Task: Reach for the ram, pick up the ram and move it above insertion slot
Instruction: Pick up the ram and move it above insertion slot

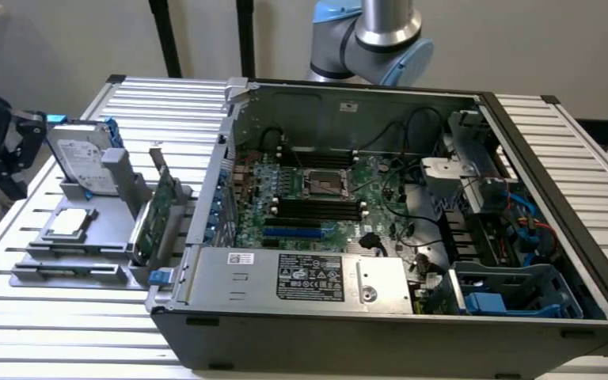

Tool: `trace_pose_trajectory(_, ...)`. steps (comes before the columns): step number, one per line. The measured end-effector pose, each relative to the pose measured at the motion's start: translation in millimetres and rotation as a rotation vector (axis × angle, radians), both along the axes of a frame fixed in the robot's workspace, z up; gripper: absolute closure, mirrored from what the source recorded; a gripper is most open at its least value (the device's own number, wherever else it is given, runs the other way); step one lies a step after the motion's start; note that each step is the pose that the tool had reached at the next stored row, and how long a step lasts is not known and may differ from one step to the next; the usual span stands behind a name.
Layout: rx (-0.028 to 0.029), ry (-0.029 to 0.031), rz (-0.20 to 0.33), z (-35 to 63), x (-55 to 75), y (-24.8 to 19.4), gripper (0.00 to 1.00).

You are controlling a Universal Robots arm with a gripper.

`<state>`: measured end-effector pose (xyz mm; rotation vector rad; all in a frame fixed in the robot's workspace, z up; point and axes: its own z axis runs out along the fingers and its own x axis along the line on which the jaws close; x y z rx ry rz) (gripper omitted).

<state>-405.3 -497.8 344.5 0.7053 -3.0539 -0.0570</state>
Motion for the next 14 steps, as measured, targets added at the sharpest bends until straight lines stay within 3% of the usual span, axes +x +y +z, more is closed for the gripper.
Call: trace_pose_trajectory(14, -0.0001, -0.0054, 0.256, 0.0, 0.0, 0.0, 0.89)
